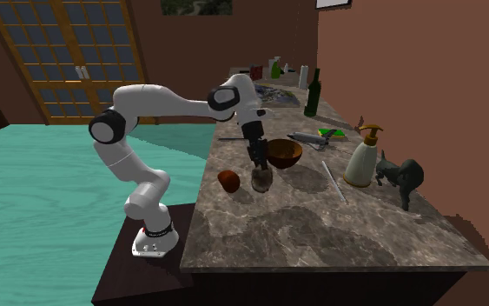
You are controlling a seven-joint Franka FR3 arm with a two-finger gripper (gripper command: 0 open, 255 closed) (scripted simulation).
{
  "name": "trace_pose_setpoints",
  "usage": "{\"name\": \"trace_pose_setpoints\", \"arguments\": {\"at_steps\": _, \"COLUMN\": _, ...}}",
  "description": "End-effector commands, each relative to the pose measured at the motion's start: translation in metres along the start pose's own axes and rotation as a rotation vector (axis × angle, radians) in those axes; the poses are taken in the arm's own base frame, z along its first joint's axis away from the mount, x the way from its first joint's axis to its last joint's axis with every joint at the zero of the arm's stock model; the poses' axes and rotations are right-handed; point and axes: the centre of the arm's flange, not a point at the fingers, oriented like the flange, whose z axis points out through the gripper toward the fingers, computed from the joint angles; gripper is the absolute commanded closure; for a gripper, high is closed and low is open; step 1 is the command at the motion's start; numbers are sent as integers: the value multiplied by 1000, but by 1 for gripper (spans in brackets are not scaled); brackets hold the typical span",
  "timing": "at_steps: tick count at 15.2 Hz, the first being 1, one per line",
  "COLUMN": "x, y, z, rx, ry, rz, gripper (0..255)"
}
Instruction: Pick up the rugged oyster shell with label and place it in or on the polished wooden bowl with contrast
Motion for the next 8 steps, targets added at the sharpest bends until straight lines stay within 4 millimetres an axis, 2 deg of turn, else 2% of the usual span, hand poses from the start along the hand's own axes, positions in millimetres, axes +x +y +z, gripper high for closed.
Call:
{"name": "trace_pose_setpoints", "arguments": {"at_steps": 1, "x": 0, "y": 7, "z": -8, "rx": 0, "ry": 0, "rz": 0, "gripper": 255}}
{"name": "trace_pose_setpoints", "arguments": {"at_steps": 8, "x": 0, "y": 30, "z": -37, "rx": 0, "ry": 0, "rz": 0, "gripper": 255}}
